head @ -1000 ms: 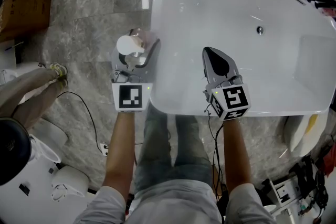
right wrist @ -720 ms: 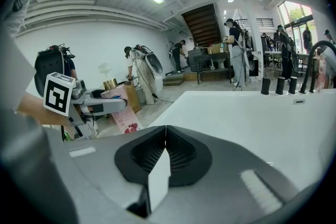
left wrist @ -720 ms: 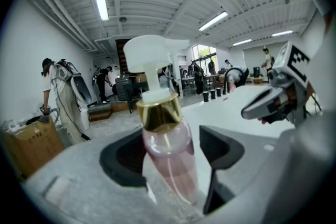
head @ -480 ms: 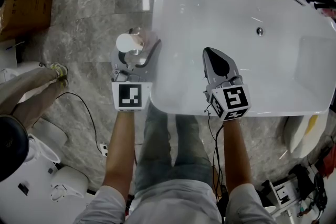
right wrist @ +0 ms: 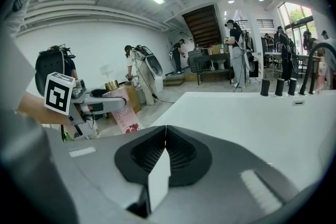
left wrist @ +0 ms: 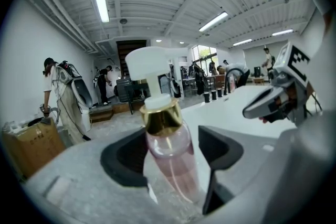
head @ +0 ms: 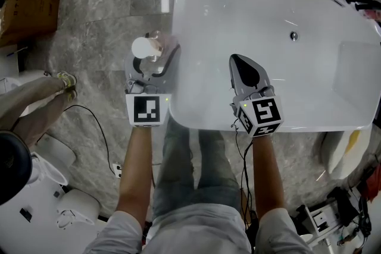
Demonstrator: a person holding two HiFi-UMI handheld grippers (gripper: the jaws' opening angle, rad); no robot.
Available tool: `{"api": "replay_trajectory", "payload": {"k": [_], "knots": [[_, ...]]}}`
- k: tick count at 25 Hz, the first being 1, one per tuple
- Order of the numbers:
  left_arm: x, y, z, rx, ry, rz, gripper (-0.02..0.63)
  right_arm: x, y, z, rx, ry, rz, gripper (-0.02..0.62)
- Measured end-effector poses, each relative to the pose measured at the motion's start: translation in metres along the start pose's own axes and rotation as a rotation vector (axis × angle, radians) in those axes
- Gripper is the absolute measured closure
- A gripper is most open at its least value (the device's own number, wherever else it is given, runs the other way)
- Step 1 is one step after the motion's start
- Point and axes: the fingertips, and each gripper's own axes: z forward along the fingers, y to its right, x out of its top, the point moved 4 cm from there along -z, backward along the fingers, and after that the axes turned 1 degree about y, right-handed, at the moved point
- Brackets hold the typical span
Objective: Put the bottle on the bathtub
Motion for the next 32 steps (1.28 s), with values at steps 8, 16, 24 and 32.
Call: {"api": "replay_trajectory", "payload": {"k": [8,16,24,32], "knots": [[0.002,0.005,0.003,-0.006,0.004,0.000,0.368,0.003,0.003,-0.003,-0.006,0.010,0.007,0.592],[0.003,0.005,0.008,-0.002,0.006,-0.030,0.376,-0.001,0.006,-0.004,-0.016,0.005,0.016,0.592],[0.005,0.008,0.017,0.027,0.010,-0.046,0.376,-0.001,0.013,-0.002,-0.013,0.004,0.019,0.592],[0.002,0.010,0.017,0.017,0.008,-0.053,0.356,-0.005,0.015,-0.003,-0.007,0.000,0.016,0.592]]}}
